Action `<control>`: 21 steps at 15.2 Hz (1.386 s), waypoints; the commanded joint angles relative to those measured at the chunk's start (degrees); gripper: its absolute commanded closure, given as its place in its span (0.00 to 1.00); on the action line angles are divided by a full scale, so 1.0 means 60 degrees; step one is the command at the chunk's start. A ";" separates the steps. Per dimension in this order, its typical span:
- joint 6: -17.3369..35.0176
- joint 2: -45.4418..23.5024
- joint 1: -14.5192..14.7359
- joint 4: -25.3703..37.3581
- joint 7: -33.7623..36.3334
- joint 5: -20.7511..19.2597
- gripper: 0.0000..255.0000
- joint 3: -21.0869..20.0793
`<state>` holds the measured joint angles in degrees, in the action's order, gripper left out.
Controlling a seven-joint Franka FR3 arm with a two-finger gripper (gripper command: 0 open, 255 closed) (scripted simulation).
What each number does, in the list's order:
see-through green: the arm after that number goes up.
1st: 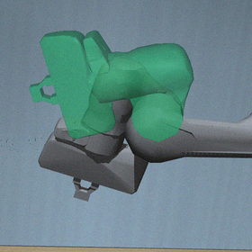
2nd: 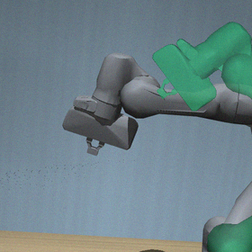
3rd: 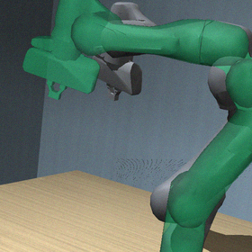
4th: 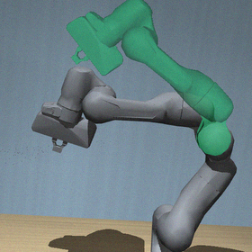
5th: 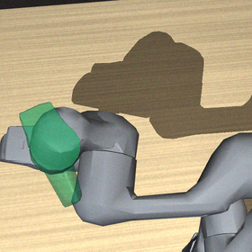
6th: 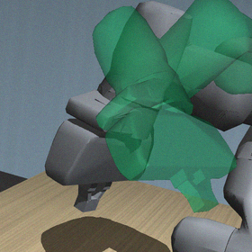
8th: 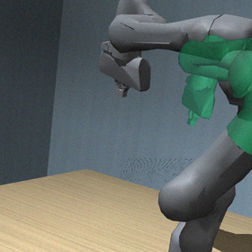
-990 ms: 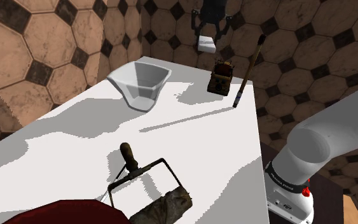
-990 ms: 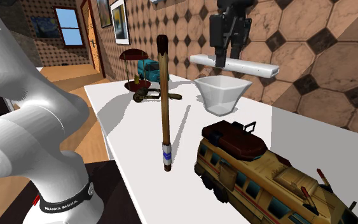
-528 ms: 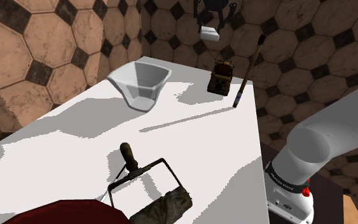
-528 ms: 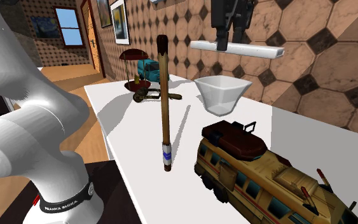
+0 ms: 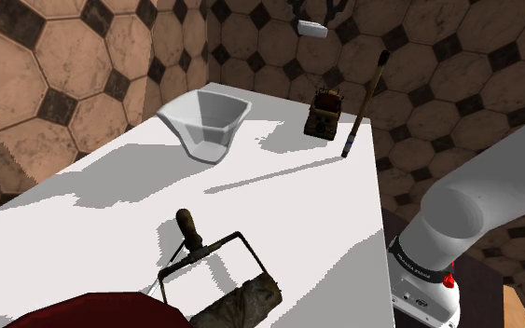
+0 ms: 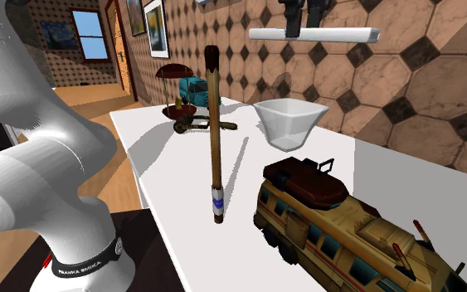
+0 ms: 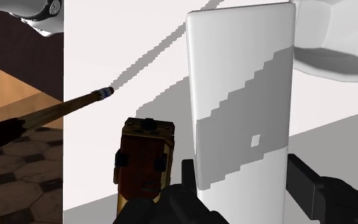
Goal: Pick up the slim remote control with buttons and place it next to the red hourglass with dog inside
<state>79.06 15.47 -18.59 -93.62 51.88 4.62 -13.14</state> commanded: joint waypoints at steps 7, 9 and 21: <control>-0.0310 0.1458 0.0368 -0.1053 0.0797 0.0495 1.00 -0.0430; -0.0401 0.1924 0.0499 -0.1387 0.1082 0.0687 1.00 -0.0593; -0.1193 0.4125 0.1285 -0.2402 0.3106 0.2073 1.00 -0.1826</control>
<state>72.40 39.66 -11.17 -108.24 69.24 16.31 -23.28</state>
